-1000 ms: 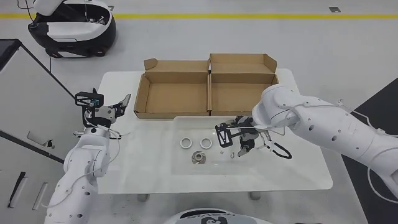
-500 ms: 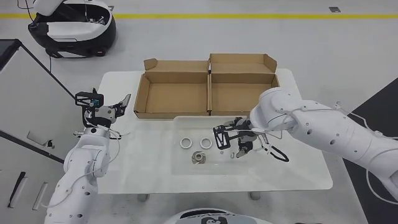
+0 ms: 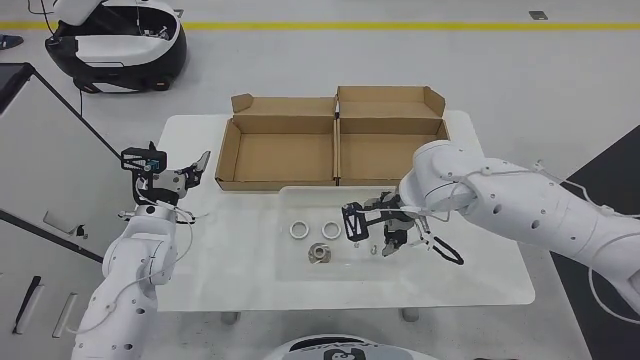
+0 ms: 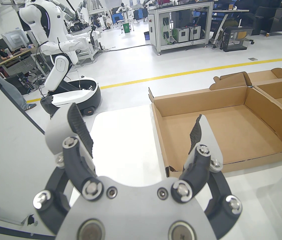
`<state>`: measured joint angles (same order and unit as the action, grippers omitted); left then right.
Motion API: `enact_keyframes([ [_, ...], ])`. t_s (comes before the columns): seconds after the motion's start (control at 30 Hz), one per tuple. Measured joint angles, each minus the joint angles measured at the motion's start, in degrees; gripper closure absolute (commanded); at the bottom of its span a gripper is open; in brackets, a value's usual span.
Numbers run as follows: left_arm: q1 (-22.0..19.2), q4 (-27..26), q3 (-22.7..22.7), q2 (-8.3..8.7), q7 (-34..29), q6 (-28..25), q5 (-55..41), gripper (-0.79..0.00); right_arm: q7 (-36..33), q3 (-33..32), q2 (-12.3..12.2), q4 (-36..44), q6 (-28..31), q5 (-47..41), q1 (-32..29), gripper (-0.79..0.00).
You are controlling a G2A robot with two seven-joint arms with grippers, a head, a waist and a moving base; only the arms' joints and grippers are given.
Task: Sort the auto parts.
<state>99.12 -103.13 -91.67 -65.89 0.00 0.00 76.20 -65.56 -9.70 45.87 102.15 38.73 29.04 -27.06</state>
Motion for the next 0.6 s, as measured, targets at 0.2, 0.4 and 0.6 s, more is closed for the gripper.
enact_keyframes([
  [0.2,0.0,0.0,0.0,0.0,0.0,0.0,0.0,-0.785,-1.2,0.0,0.2,0.8,-1.2,-0.3,-0.4,-0.385],
  [0.4,0.0,0.0,0.0,0.0,0.0,0.0,0.0,-0.785,-1.3,0.0,0.6,0.0,-1.3,-0.1,-1.2,-0.379],
  [0.6,0.0,0.0,0.0,0.0,0.0,0.0,0.0,-0.785,-1.4,0.0,1.4,-1.0,-1.4,0.5,-2.9,-0.376],
])
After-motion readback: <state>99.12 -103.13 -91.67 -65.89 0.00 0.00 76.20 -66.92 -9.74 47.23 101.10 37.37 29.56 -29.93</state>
